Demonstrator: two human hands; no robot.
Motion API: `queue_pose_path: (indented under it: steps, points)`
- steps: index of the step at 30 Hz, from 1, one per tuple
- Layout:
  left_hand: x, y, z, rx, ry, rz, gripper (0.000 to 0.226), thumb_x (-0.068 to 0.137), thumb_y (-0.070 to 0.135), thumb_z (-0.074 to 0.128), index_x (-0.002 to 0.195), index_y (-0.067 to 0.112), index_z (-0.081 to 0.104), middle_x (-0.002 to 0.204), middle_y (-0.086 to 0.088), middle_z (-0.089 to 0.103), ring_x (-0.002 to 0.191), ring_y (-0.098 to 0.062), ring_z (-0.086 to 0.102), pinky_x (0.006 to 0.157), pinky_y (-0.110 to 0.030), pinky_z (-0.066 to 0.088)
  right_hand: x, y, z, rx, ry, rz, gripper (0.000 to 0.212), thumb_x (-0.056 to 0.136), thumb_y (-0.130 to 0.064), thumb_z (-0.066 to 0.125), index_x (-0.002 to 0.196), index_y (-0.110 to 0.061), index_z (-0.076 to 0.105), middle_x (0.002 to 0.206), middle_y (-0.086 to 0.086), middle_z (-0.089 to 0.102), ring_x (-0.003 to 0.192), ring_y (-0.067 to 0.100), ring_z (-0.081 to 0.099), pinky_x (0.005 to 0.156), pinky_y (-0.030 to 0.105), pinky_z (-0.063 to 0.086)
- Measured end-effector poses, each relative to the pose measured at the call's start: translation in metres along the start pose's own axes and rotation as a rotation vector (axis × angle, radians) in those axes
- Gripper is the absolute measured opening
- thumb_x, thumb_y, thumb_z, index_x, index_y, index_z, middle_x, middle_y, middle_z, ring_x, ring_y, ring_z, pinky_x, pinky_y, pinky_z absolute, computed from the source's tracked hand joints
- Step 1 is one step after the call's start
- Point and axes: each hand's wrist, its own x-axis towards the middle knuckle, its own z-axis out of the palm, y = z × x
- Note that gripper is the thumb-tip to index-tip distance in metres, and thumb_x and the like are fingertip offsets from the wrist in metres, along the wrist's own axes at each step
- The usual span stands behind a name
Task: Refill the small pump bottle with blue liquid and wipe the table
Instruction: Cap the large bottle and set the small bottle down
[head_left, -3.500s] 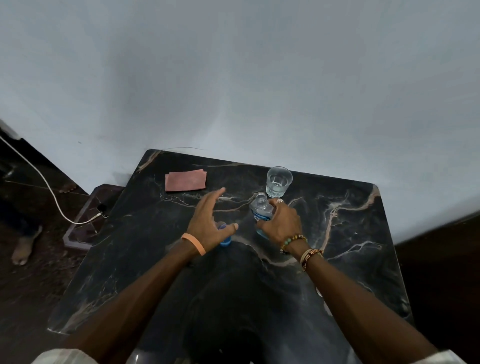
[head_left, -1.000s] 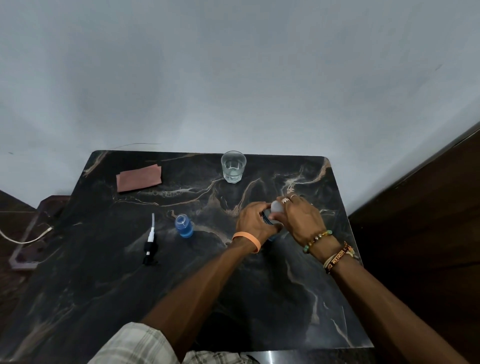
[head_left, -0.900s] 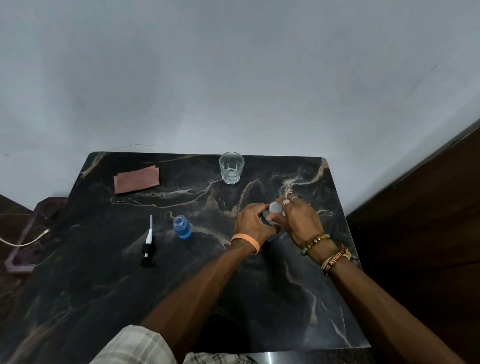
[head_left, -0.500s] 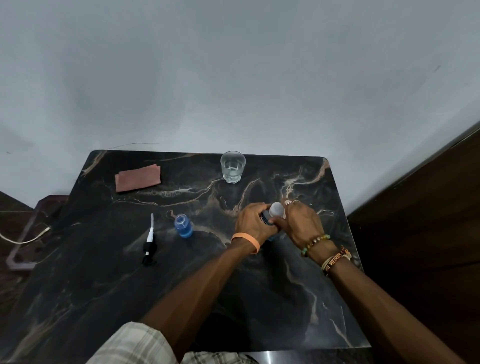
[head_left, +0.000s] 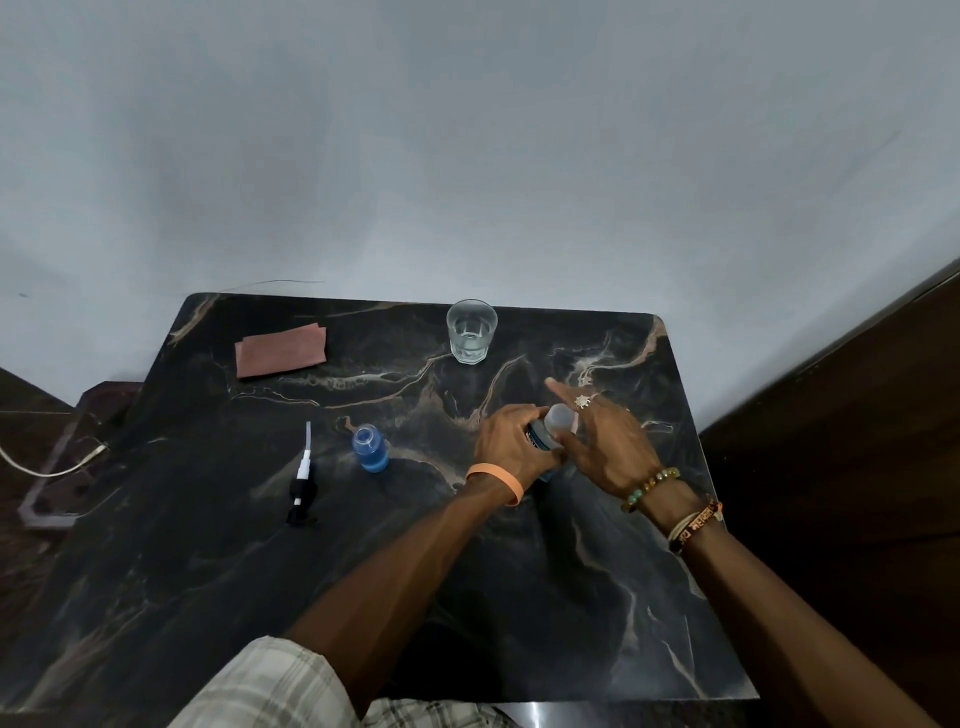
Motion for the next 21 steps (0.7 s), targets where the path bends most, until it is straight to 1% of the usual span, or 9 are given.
queue_pose_path:
  steps: [2, 4, 6, 8, 10, 13, 15, 18, 21]
  points:
    - [-0.001, 0.0, 0.0, 0.002, 0.0, -0.008, 0.044, 0.063, 0.034, 0.083, 0.104, 0.021, 0.071, 0.099, 0.003, 0.068, 0.091, -0.012, 0.062, 0.082, -0.033, 0.054, 0.003, -0.003, -0.003, -0.055, 0.033, 0.035, 0.06, 0.082, -0.044, 0.067, 0.138, -0.034, 0.045, 0.129, 0.003, 0.059, 0.117, 0.022, 0.057, 0.091, 0.035, 0.048]
    - [-0.003, -0.002, 0.001, -0.002, 0.016, -0.002, 0.04, 0.065, 0.031, 0.08, 0.102, 0.019, 0.071, 0.098, 0.001, 0.068, 0.09, -0.013, 0.062, 0.082, -0.035, 0.055, 0.004, -0.007, -0.004, -0.108, 0.032, 0.063, 0.069, 0.078, -0.051, 0.069, 0.139, -0.031, 0.044, 0.138, 0.003, 0.051, 0.124, 0.023, 0.049, 0.094, 0.037, 0.047]
    - [-0.003, -0.001, -0.001, -0.011, 0.013, -0.005, 0.042, 0.065, 0.033, 0.078, 0.104, 0.02, 0.07, 0.101, 0.001, 0.069, 0.092, -0.013, 0.062, 0.083, -0.033, 0.054, 0.003, -0.012, -0.004, -0.095, -0.002, -0.006, 0.063, 0.084, -0.042, 0.065, 0.141, -0.032, 0.041, 0.149, -0.001, 0.039, 0.131, 0.021, 0.041, 0.1, 0.038, 0.043]
    - [-0.002, 0.001, -0.002, -0.006, 0.002, -0.016, 0.049, 0.063, 0.035, 0.083, 0.108, 0.019, 0.07, 0.107, 0.0, 0.068, 0.096, -0.013, 0.062, 0.085, -0.03, 0.053, 0.001, -0.015, -0.003, -0.089, 0.021, -0.048, 0.047, 0.089, -0.032, 0.059, 0.135, -0.032, 0.049, 0.135, 0.001, 0.053, 0.118, 0.021, 0.055, 0.09, 0.035, 0.049]
    - [-0.002, 0.001, -0.001, -0.007, -0.007, -0.024, 0.05, 0.064, 0.031, 0.084, 0.11, 0.018, 0.07, 0.109, -0.001, 0.068, 0.099, -0.014, 0.063, 0.087, -0.03, 0.053, 0.0, -0.018, -0.005, -0.113, 0.074, -0.017, 0.042, 0.087, -0.036, 0.062, 0.128, -0.028, 0.056, 0.123, 0.001, 0.062, 0.106, 0.022, 0.061, 0.083, 0.033, 0.05]
    - [-0.002, 0.0, -0.001, -0.013, -0.01, -0.025, 0.05, 0.064, 0.031, 0.085, 0.11, 0.017, 0.07, 0.111, -0.002, 0.068, 0.1, -0.015, 0.063, 0.088, -0.03, 0.053, 0.001, -0.022, -0.005, -0.13, 0.037, -0.086, 0.037, 0.086, -0.029, 0.065, 0.123, -0.025, 0.06, 0.13, 0.0, 0.057, 0.115, 0.02, 0.056, 0.089, 0.033, 0.049]
    - [-0.001, 0.0, -0.002, -0.017, -0.02, -0.049, 0.055, 0.062, 0.033, 0.087, 0.111, 0.018, 0.069, 0.112, -0.001, 0.067, 0.1, -0.014, 0.062, 0.089, -0.03, 0.053, 0.0, -0.023, -0.004, -0.142, 0.024, -0.105, 0.026, 0.087, -0.02, 0.063, 0.113, -0.023, 0.064, 0.122, 0.0, 0.06, 0.108, 0.021, 0.059, 0.086, 0.032, 0.052]
    - [0.0, 0.0, 0.001, -0.013, -0.017, -0.049, 0.052, 0.062, 0.033, 0.086, 0.11, 0.019, 0.07, 0.112, 0.0, 0.067, 0.099, -0.014, 0.063, 0.088, -0.03, 0.054, 0.004, -0.024, -0.004, -0.114, 0.038, -0.054, 0.02, 0.089, -0.027, 0.058, 0.107, -0.024, 0.066, 0.108, -0.002, 0.061, 0.097, 0.017, 0.059, 0.079, 0.029, 0.052]
    - [0.0, -0.003, 0.003, 0.003, -0.004, -0.041, 0.046, 0.064, 0.03, 0.085, 0.106, 0.018, 0.07, 0.109, 0.001, 0.067, 0.095, -0.013, 0.063, 0.082, -0.022, 0.052, 0.009, -0.024, 0.0, -0.212, -0.046, -0.112, 0.02, 0.089, -0.029, 0.058, 0.107, -0.024, 0.065, 0.122, -0.004, 0.057, 0.116, 0.017, 0.053, 0.087, 0.026, 0.048]
